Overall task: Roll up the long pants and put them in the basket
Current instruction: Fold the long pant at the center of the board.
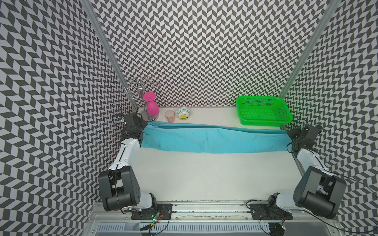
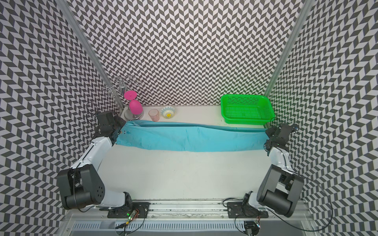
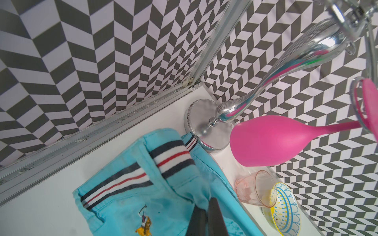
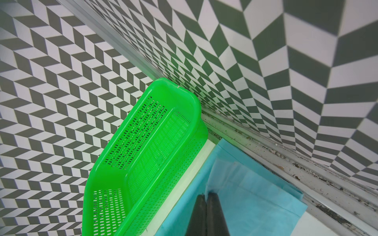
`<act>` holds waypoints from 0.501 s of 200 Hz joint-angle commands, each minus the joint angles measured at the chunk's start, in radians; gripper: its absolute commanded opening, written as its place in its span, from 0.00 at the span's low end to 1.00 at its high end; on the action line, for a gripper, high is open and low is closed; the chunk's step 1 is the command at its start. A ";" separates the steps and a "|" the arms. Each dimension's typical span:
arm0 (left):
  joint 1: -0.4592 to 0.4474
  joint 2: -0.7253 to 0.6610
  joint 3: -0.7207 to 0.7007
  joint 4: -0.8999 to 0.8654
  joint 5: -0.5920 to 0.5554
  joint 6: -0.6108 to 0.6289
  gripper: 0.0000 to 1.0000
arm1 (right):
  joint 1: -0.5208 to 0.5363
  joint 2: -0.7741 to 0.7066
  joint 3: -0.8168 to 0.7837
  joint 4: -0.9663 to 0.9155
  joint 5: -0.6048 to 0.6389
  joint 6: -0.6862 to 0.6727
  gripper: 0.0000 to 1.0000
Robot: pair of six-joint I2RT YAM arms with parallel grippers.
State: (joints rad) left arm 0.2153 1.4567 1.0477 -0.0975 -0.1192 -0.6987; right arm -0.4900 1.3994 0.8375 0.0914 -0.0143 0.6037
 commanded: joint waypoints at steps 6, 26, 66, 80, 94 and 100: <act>0.004 0.038 0.049 0.078 -0.037 0.002 0.00 | 0.026 0.030 0.044 0.078 0.060 -0.002 0.00; 0.004 0.077 0.065 0.089 -0.037 -0.001 0.00 | 0.039 0.054 0.052 0.084 0.084 0.002 0.00; 0.002 0.137 0.074 0.124 -0.036 -0.005 0.00 | 0.054 0.099 0.057 0.084 0.132 0.015 0.00; 0.002 0.159 0.074 0.135 -0.032 -0.007 0.00 | 0.055 0.108 0.049 0.098 0.139 0.021 0.00; 0.001 0.182 0.075 0.148 -0.032 -0.007 0.00 | 0.056 0.122 0.049 0.103 0.146 0.027 0.00; -0.001 0.190 0.076 0.153 -0.031 -0.007 0.00 | 0.057 0.129 0.049 0.106 0.146 0.030 0.00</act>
State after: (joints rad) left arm 0.2153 1.6142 1.0927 -0.0147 -0.1253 -0.7055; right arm -0.4389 1.5063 0.8726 0.1238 0.0834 0.6186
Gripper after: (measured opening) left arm 0.052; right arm 0.044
